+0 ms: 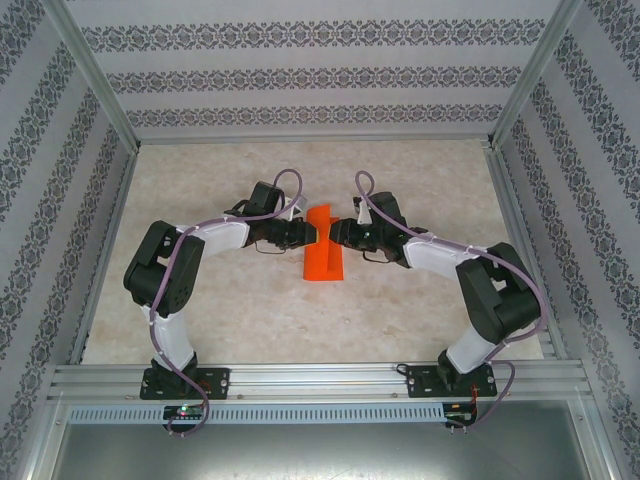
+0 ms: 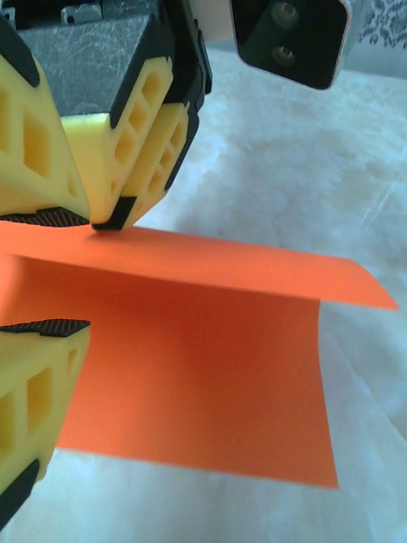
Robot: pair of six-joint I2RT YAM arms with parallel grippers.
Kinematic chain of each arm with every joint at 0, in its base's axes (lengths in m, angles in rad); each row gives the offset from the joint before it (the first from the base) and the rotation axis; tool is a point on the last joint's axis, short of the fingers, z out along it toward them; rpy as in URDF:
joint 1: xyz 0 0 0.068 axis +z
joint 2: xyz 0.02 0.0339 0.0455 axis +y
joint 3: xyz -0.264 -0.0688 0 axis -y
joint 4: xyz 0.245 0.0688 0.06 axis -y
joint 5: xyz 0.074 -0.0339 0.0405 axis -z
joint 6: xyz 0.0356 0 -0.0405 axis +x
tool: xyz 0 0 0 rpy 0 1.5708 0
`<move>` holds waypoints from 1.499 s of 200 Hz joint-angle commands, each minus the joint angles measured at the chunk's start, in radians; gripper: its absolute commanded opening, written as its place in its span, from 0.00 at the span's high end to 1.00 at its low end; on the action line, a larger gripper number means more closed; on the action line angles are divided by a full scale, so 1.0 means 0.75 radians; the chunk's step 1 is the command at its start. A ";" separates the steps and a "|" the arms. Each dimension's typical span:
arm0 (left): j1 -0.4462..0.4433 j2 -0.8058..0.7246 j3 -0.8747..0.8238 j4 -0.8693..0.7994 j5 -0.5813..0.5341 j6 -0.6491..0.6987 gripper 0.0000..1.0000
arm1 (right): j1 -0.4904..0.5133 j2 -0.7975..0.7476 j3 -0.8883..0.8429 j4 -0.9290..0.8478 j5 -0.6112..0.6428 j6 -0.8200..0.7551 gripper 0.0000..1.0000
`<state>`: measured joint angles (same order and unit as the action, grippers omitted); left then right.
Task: Fold a paper plane with a square sheet of paper (fold left side to right side)
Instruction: First fold in half a square sheet of paper at the center of the table.
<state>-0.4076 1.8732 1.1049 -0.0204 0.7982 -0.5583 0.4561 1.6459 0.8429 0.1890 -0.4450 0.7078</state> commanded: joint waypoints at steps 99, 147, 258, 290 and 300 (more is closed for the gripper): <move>-0.022 -0.056 0.022 -0.050 -0.080 0.048 0.74 | 0.031 0.133 0.074 -0.043 -0.030 0.016 1.00; -0.022 -0.185 -0.020 -0.190 -0.267 0.086 0.59 | 0.026 0.177 0.184 -0.301 0.151 -0.139 1.00; -0.031 0.050 0.117 -0.230 -0.290 0.061 0.44 | 0.022 0.211 0.197 -0.380 0.182 -0.150 1.00; -0.044 0.104 0.156 -0.230 -0.287 0.050 0.50 | 0.022 0.222 0.214 -0.401 0.199 -0.164 1.00; -0.048 0.118 0.166 -0.234 -0.290 0.043 0.54 | 0.022 0.223 0.216 -0.407 0.206 -0.167 1.00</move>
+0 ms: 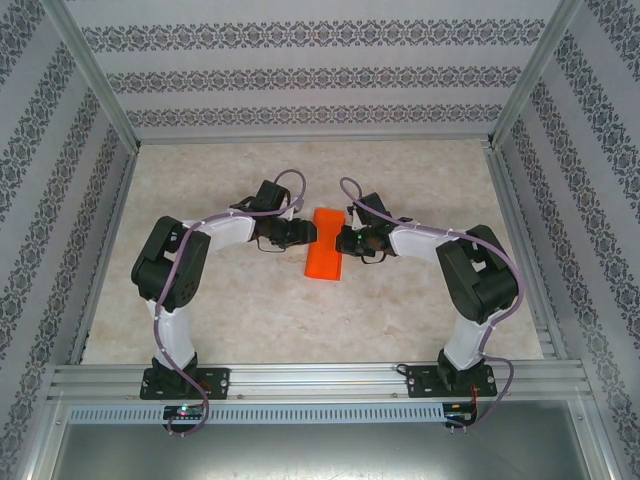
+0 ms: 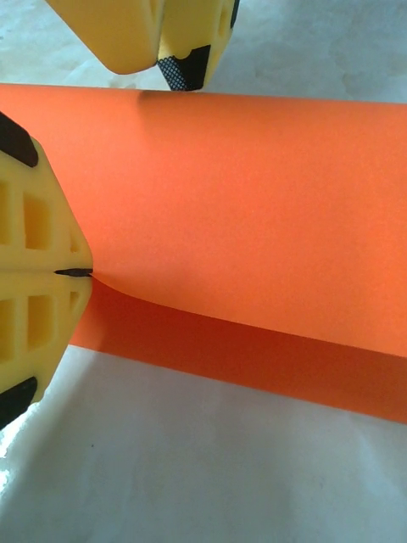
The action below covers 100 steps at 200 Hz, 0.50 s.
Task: Fold a paper plane with a square sheet of paper (fold left side to right side)
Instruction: First fold in half a square sheet of paper at the center of the table.
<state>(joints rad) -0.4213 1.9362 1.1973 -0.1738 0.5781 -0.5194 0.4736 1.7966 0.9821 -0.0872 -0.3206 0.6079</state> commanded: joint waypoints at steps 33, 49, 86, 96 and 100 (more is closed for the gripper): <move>-0.042 0.072 0.071 -0.064 -0.052 -0.013 0.60 | -0.002 0.012 0.034 -0.053 0.063 -0.046 0.98; -0.046 0.093 0.082 -0.073 -0.052 -0.011 0.61 | -0.001 0.013 0.037 -0.053 0.058 -0.051 0.96; -0.065 0.114 0.110 -0.117 -0.092 0.008 0.63 | -0.003 -0.050 -0.001 -0.045 0.131 -0.055 0.82; -0.068 0.118 0.118 -0.135 -0.104 0.013 0.63 | -0.005 -0.084 -0.020 -0.049 0.168 -0.061 0.76; -0.070 0.120 0.121 -0.140 -0.109 0.015 0.63 | -0.006 -0.097 -0.025 -0.054 0.181 -0.065 0.75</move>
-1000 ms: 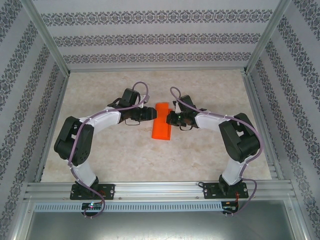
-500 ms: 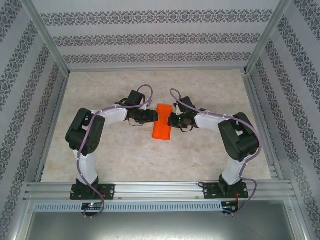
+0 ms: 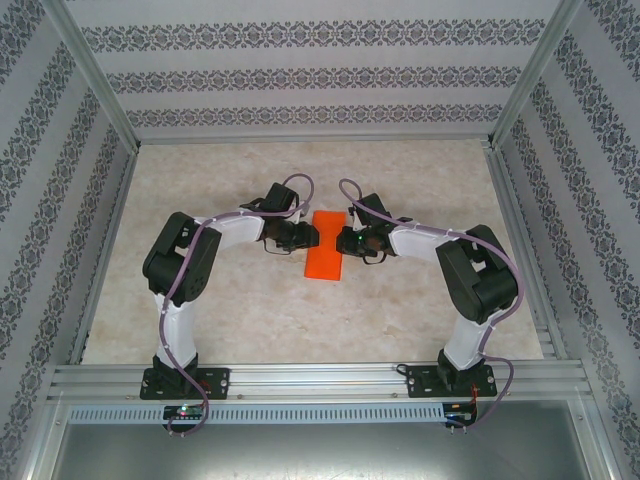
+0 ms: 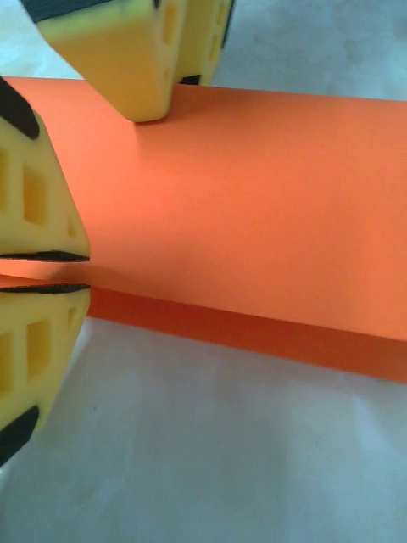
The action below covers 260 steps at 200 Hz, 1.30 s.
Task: Fold a paper plane with a square sheet of paper (fold left side to right side)
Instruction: First fold in half a square sheet of paper at the center of the table.
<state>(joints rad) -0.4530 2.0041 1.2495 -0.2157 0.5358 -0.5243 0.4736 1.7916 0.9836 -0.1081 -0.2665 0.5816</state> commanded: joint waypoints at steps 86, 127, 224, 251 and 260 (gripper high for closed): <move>-0.061 0.075 0.107 -0.163 -0.090 0.063 0.61 | -0.051 -0.247 -0.149 -0.065 0.246 -0.045 0.68; -0.065 0.077 0.118 -0.195 -0.111 0.083 0.63 | -0.057 -0.287 -0.156 -0.077 0.265 -0.059 0.67; -0.065 0.077 0.120 -0.203 -0.136 0.083 0.65 | -0.065 -0.362 -0.223 0.030 0.179 -0.021 0.63; -0.066 0.077 0.120 -0.203 -0.138 0.083 0.66 | -0.076 -0.389 -0.244 0.051 0.166 -0.002 0.63; -0.065 0.077 0.121 -0.203 -0.140 0.083 0.67 | -0.076 -0.393 -0.246 0.050 0.165 -0.003 0.63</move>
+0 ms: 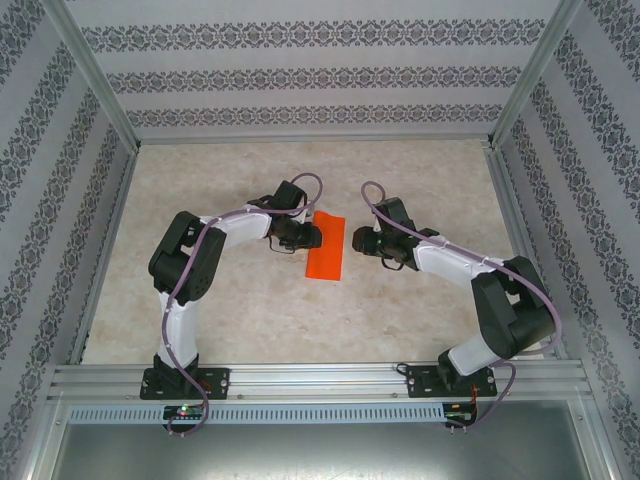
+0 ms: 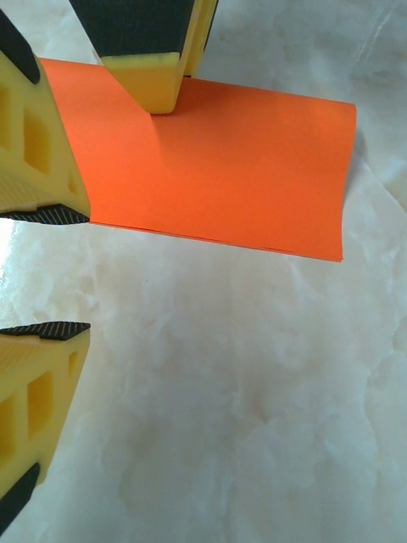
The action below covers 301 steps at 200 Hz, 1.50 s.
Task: Fold a paper plane with a square sheet of paper (fold left side to right side)
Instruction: First fold in half a square sheet of paper at the center of the table.
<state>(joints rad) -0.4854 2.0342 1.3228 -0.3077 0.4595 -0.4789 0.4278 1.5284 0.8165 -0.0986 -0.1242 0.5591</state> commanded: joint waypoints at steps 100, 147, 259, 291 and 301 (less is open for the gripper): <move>-0.028 0.049 0.039 -0.101 -0.033 0.043 0.65 | -0.018 -0.036 -0.024 0.037 -0.039 0.025 0.63; -0.037 0.063 0.064 -0.135 -0.051 0.066 0.65 | -0.018 -0.028 -0.022 0.041 -0.047 0.025 0.63; -0.042 0.065 0.074 -0.144 -0.065 0.067 0.65 | -0.012 -0.019 -0.015 0.047 -0.070 0.031 0.63; -0.042 0.065 0.075 -0.146 -0.066 0.066 0.65 | -0.006 0.008 -0.011 0.087 -0.123 0.059 0.67; -0.044 0.065 0.073 -0.144 -0.069 0.065 0.65 | -0.003 0.027 -0.009 0.118 -0.163 0.077 0.73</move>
<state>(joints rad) -0.4976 2.0510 1.3655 -0.3634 0.4324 -0.4511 0.4213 1.5200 0.8089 -0.0639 -0.1848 0.5835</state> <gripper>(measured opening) 0.354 0.324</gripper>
